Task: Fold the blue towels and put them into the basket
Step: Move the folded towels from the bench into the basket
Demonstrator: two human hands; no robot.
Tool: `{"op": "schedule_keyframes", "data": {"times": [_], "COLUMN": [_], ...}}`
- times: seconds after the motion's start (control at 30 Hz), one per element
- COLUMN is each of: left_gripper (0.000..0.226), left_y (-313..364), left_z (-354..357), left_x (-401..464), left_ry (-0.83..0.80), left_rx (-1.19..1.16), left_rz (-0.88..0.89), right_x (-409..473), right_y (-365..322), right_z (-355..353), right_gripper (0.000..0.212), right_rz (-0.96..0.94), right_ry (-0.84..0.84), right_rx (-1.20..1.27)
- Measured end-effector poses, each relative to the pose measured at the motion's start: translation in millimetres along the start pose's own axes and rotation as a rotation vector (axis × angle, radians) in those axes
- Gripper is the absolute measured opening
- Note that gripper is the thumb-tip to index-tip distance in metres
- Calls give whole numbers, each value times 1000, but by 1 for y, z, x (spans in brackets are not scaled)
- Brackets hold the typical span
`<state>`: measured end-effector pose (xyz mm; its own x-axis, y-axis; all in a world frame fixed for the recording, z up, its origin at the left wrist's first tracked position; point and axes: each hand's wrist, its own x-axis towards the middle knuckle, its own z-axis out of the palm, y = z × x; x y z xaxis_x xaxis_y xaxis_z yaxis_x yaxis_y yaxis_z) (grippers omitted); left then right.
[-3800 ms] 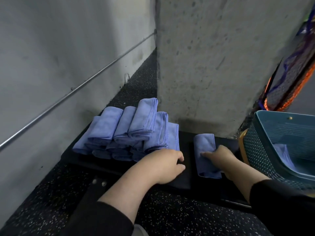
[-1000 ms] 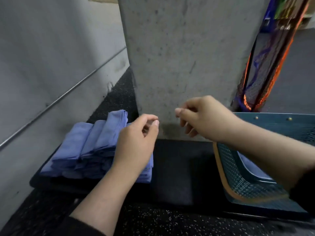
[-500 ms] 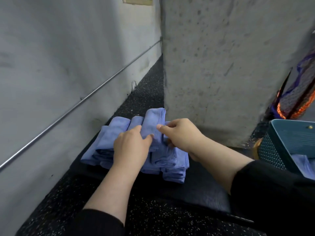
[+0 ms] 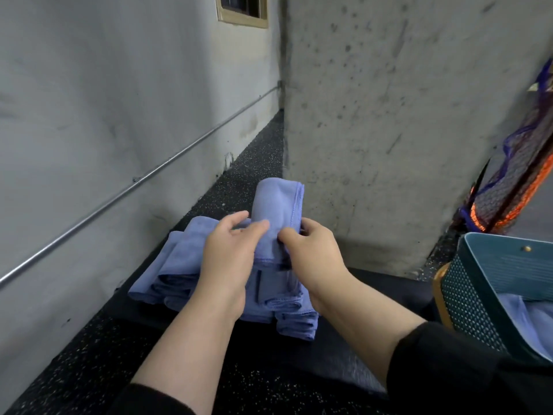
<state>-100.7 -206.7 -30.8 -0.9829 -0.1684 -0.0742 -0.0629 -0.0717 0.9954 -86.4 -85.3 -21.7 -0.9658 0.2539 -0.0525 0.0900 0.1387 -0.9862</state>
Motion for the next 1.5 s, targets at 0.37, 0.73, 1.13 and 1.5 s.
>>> {"op": "schedule_keyframes", "data": {"times": [0.37, 0.73, 1.13, 1.5], "left_gripper": [26, 21, 24, 32], "left_y": [27, 10, -35, -39], "left_z": [65, 202, 261, 265], "left_x": [-39, -101, -98, -86], "left_ry": [-297, -462, -713, -686], "left_rx": [-192, 107, 636, 696], "left_rz": [-71, 261, 240, 270], "right_x": [-44, -87, -15, 7], "right_y": [-29, -51, 70, 109], "right_z": [-92, -310, -460, -458], "right_gripper": [18, 18, 32, 39], "right_rz": [-120, -91, 532, 786], "right_ry": [-95, 225, 100, -261], "right_rx": [35, -302, -1424, -1547]}}
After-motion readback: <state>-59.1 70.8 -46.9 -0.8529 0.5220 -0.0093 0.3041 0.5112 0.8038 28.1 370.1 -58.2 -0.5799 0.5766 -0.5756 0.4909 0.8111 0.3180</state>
